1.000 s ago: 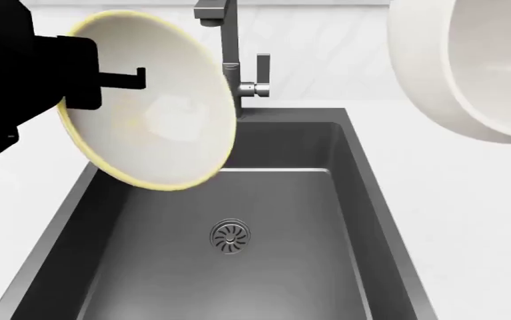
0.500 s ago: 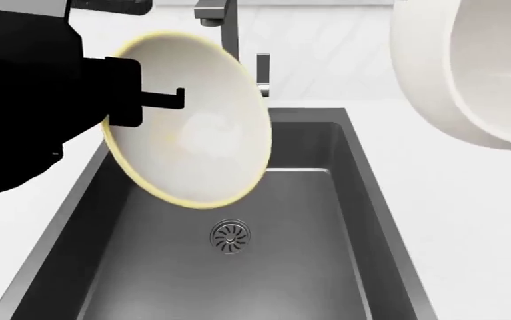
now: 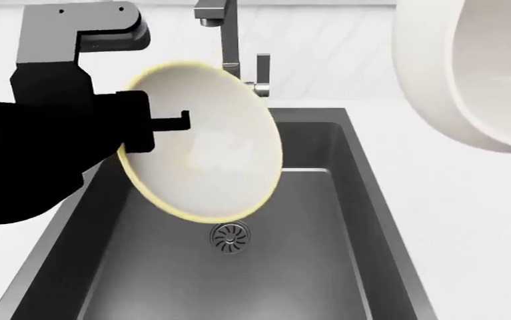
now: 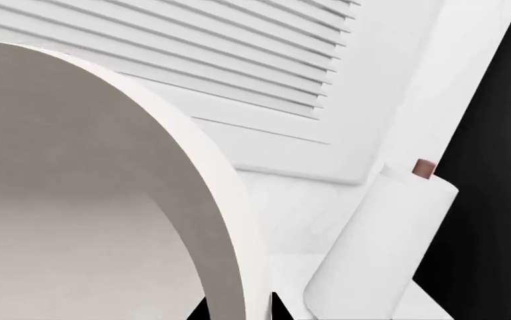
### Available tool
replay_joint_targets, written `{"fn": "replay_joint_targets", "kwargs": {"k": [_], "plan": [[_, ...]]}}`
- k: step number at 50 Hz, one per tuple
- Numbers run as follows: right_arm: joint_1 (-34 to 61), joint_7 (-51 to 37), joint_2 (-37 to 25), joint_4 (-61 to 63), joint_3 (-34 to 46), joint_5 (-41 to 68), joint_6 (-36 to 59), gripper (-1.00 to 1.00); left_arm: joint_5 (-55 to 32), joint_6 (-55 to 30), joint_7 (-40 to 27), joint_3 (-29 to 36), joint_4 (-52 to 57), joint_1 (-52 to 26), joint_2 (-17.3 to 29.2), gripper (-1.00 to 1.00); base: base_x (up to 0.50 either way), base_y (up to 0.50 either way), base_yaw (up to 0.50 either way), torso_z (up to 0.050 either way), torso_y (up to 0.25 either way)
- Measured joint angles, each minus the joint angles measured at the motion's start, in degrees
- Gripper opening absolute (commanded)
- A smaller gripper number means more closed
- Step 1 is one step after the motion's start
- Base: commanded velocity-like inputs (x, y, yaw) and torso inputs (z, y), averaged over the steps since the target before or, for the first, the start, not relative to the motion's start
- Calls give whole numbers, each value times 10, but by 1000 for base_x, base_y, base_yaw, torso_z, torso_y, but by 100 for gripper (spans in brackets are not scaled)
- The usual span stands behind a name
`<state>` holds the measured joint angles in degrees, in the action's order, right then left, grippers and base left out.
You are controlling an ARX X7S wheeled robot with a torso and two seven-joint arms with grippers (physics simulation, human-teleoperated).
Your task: Stack the bowls in the sink.
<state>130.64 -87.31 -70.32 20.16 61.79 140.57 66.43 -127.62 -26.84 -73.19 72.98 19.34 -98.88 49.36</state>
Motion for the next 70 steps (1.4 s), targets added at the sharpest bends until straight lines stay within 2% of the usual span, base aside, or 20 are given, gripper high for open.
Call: {"fn": "replay_joint_targets", "kwargs": {"k": [21,34,47,70], "plan": [[-9,4,-5,6,-2,-3,-5,-100,-2,52,12,-6,40,58,23,-100,19,0,-2,0,0],[-14,6,-10,11,-3,-4,-7,-100,-21,57,19,-5,48,69,13,-100,19,0,-2,1,0],[-18,11,-20,15,-7,-5,-7,-100,-51,49,-3,7,48,72,8,-100,20,0,-3,0,1],[-40,32,-46,30,-19,-19,-15,-100,-66,39,-9,31,25,86,-27,-100,20,0,-3,0,0]]}}
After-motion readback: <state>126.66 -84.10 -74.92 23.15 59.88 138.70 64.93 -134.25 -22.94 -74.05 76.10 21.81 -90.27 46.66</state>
